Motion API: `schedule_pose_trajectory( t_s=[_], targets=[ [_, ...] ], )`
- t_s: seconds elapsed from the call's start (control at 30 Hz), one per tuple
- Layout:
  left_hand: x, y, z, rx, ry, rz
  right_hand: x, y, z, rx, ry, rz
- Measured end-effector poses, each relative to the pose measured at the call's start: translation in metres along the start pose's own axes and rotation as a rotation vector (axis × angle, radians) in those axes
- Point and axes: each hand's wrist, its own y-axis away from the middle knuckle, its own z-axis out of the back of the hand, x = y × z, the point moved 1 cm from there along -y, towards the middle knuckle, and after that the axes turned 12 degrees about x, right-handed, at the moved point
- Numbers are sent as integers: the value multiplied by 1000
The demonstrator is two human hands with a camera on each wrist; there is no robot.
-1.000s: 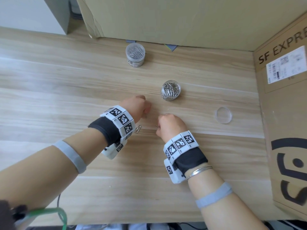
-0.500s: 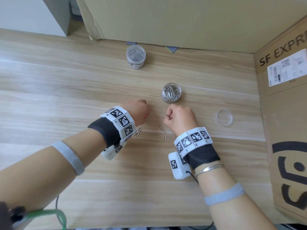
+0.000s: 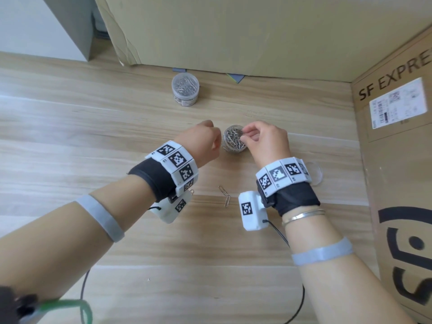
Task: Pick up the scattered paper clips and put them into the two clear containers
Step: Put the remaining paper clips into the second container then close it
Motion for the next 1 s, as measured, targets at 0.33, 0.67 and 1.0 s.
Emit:
schedule_pose_trajectory(
  t_s=[0.33,0.67,1.0],
  targets=[
    [-19,-27,5,-96,45,1,-28,28,-4,53,54,-79],
    [3,4,-14,187,-89,-15,-21,53,-34,415,139,-2],
    [15,34,-30,383,-212,206,-15,68,-48,497,318,70]
  ],
)
